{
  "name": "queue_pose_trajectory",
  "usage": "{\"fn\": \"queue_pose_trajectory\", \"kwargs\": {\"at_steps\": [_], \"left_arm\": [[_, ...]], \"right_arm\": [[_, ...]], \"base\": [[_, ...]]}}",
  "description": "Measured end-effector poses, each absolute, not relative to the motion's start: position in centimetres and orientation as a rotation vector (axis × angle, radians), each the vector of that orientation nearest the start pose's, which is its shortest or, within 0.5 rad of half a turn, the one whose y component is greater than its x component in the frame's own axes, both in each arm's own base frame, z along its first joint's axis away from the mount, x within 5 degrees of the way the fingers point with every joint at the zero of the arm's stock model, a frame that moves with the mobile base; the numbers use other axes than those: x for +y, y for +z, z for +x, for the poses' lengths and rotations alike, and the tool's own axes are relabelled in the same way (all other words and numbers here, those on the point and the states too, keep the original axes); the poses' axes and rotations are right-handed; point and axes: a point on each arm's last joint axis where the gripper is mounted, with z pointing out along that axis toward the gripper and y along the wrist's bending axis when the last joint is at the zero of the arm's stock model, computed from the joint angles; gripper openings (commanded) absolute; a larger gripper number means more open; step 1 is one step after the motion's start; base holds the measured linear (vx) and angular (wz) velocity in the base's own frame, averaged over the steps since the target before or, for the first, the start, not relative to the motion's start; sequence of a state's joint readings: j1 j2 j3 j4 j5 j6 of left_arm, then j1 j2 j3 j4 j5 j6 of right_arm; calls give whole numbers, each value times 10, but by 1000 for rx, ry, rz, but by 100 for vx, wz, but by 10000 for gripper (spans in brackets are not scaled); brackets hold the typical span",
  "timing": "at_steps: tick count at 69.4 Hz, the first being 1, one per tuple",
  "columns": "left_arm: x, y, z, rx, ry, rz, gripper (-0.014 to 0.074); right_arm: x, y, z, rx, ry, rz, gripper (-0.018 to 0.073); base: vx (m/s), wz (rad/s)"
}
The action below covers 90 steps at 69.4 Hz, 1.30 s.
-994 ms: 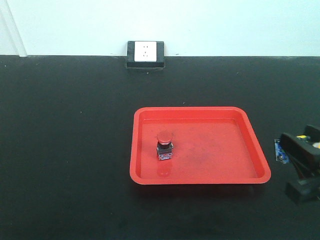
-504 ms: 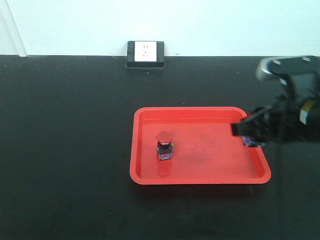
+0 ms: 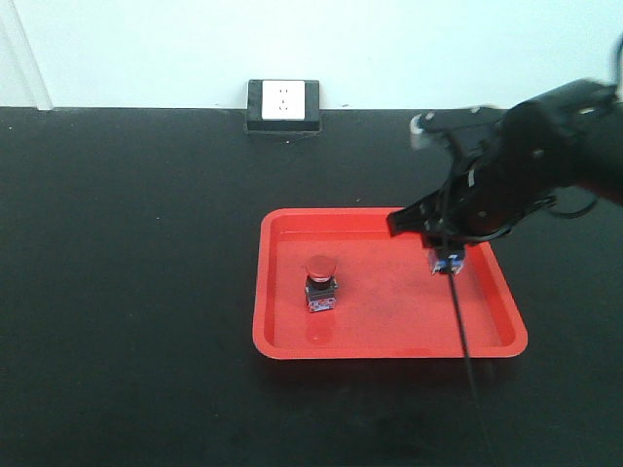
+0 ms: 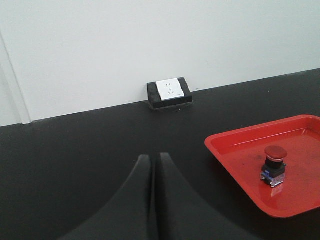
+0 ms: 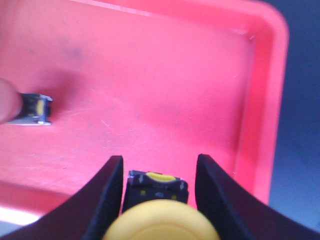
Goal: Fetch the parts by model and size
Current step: 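Move the right gripper over the tray beside the red button and lower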
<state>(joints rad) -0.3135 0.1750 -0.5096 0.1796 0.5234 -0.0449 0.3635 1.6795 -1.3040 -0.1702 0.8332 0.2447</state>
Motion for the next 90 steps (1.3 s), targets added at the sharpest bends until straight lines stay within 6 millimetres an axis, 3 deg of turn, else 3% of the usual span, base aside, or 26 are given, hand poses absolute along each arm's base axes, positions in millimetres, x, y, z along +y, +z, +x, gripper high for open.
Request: {"fn": "queue_pose_trajectory", "kwargs": {"at_steps": [14, 31, 75, 83, 90], "left_arm": [[-4, 324, 39, 1641, -79, 284, -6], [-4, 324, 39, 1642, -79, 284, -6], [-4, 324, 39, 1644, -79, 285, -6], [-4, 324, 39, 1644, -79, 285, -6], [-4, 324, 39, 1644, -79, 285, -6]], "right_arm": [[121, 226, 354, 2728, -69, -316, -2], [127, 197, 368, 2713, -68, -350, -2], [131, 163, 378, 2741, -70, -373, 4], [131, 163, 378, 2740, -69, -373, 43], [131, 163, 378, 2740, -70, -374, 131]], "base": [[0, 0], [0, 0], [0, 0], [0, 0], [0, 0]]}}
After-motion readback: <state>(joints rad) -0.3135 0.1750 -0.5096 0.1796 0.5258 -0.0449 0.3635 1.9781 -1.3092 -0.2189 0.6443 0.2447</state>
